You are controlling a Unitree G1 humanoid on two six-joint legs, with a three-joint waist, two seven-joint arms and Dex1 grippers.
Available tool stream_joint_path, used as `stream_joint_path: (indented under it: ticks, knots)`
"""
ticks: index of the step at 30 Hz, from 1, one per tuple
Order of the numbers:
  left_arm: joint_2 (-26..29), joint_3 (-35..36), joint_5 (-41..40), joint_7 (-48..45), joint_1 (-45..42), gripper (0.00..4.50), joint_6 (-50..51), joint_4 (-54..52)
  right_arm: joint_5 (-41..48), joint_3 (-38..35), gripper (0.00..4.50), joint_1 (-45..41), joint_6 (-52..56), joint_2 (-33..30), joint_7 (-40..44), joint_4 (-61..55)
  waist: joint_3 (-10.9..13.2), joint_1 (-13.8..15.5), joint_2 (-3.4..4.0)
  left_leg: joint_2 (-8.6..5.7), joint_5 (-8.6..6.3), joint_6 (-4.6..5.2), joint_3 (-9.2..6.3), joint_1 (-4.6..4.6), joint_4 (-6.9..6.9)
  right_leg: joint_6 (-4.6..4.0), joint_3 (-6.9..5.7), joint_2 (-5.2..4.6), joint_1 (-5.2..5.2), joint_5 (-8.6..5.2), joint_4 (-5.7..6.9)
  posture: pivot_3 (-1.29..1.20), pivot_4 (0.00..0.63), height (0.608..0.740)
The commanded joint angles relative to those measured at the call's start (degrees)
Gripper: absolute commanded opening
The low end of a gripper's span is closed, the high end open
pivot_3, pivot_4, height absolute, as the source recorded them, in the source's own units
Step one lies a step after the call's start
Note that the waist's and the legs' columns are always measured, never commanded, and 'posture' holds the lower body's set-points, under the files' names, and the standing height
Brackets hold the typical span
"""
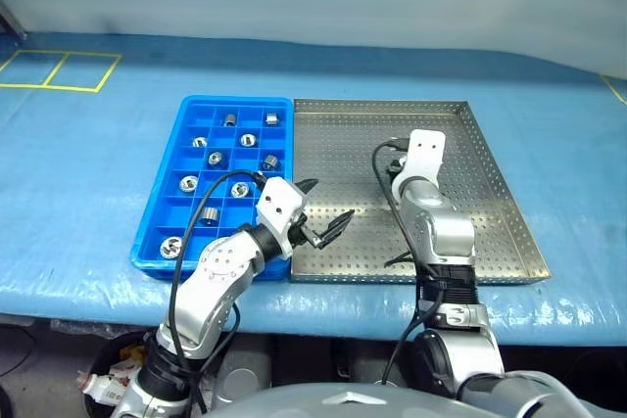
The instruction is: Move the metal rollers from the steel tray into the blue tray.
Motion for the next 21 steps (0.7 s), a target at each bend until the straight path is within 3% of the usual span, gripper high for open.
stream_joint_path:
  ticks: [1, 9, 16, 21]
  knots:
    - [0.0, 2.5, -0.2, 0.4, 0.6, 4.5, -3.1, -2.3, 1.0, 7.7, 1.71, -0.4, 2.3, -2.2, 7.5, -8.2, 0.0, 0.1, 0.0, 0.01, 0.0, 0.0, -0.01, 0.0, -0.01, -0.01, -0.01, 0.01, 0.0, -0.01, 0.0, 0.27, 0.15, 0.74]
    - [6.1, 6.7, -0.7, -2.8, 6.6, 4.5, -6.8, -5.1, 2.3, 19.0, 1.71, -3.2, 7.0, -4.0, 17.3, -15.4, 0.0, 0.9, -0.01, 0.04, 0.0, -0.01, -0.03, -0.03, -0.02, -0.05, -0.06, -0.07, -0.02, -0.03, -0.04, 0.32, 0.15, 0.74]
    - [13.9, 13.3, -3.7, -7.2, 15.1, 4.5, -5.9, -9.5, 3.7, 23.0, 1.71, -5.3, 8.8, -1.7, 20.5, -17.1, 0.1, 2.3, 0.02, 0.37, -0.02, -0.03, -0.02, -0.04, -0.06, -0.11, -0.18, -0.1, -0.09, -0.08, -0.05, 0.38, 0.15, 0.74]
    - [14.9, 15.4, -4.5, -7.2, 18.1, 4.5, -6.2, -10.6, 4.6, 24.8, 1.71, -4.5, 8.9, -0.4, 22.3, -16.6, 0.1, 3.5, 0.04, 0.38, -0.03, -0.05, 0.02, -0.08, -0.12, -0.12, -0.2, -0.14, -0.14, -0.09, -0.1, 0.41, 0.15, 0.74]
